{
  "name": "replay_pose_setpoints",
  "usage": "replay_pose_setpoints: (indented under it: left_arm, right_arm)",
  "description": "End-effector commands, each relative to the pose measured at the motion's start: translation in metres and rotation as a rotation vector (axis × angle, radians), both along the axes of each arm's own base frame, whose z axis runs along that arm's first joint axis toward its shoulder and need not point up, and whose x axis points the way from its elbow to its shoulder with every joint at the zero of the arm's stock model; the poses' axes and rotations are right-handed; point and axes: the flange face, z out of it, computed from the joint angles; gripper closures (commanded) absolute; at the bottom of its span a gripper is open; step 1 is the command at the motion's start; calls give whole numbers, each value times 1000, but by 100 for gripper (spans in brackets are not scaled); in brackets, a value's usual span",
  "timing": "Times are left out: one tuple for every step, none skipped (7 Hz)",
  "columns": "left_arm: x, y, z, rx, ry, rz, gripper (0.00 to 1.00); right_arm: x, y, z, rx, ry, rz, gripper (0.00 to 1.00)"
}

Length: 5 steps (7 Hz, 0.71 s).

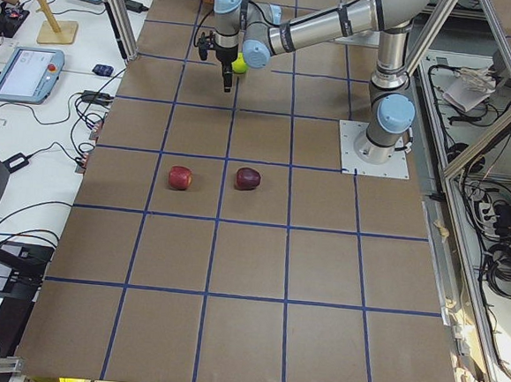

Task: Put all apples into basket
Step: 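Grasp the green apple with the right gripper while the left grasps the dark red apple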

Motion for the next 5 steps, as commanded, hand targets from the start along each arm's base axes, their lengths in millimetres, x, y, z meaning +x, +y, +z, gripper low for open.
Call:
replay_pose_setpoints:
  left_arm:
    - [90, 1, -1, 44, -20, -48, 0]
    - [120, 8, -13, 95, -11, -200, 0]
    - [155, 22, -24, 112, 0, -245, 0]
    - [199, 35, -34, 112, 8, -220, 0]
    - [237, 53, -51, 120, 27, -149, 0]
  right_arm:
    - [74, 2, -52, -38, -23, 6, 0]
    - [95, 1, -75, -26, -73, 17, 0]
    - [96, 1, -89, -4, -67, 9, 0]
    - [95, 2, -101, 13, -54, 17, 0]
    - [96, 1, -113, 31, -45, 25, 0]
